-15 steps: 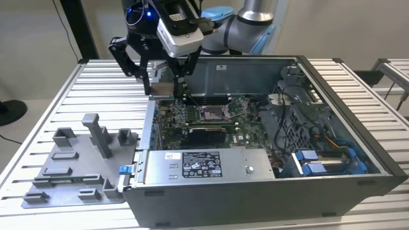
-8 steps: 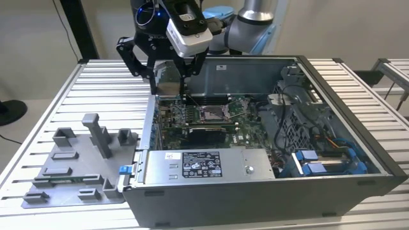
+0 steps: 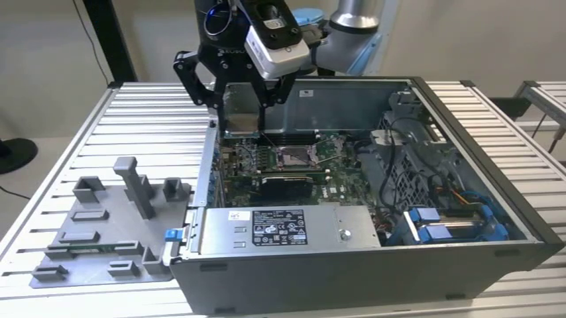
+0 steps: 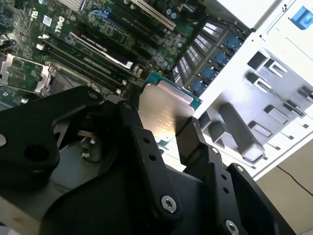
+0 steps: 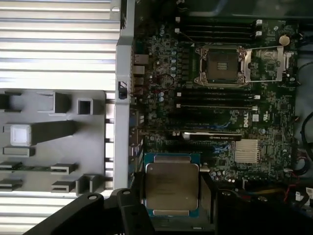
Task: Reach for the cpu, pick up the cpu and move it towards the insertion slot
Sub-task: 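Pick up the cpu and move it towards the insertion slot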
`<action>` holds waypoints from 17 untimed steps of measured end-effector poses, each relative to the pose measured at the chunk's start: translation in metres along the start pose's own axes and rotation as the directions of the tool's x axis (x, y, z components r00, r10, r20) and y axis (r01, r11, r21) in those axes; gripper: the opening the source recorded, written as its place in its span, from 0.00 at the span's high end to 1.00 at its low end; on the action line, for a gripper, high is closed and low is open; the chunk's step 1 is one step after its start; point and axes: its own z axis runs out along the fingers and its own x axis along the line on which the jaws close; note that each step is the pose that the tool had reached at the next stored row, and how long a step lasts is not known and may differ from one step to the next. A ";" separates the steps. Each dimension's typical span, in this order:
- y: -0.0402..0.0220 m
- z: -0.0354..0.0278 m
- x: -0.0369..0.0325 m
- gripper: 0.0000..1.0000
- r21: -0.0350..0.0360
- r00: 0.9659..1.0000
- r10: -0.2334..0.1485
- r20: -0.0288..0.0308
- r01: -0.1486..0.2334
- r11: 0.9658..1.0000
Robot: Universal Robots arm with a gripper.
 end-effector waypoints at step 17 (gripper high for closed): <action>-0.0001 0.0001 -0.0289 1.00 0.000 1.000 0.000 0.000 0.000 1.000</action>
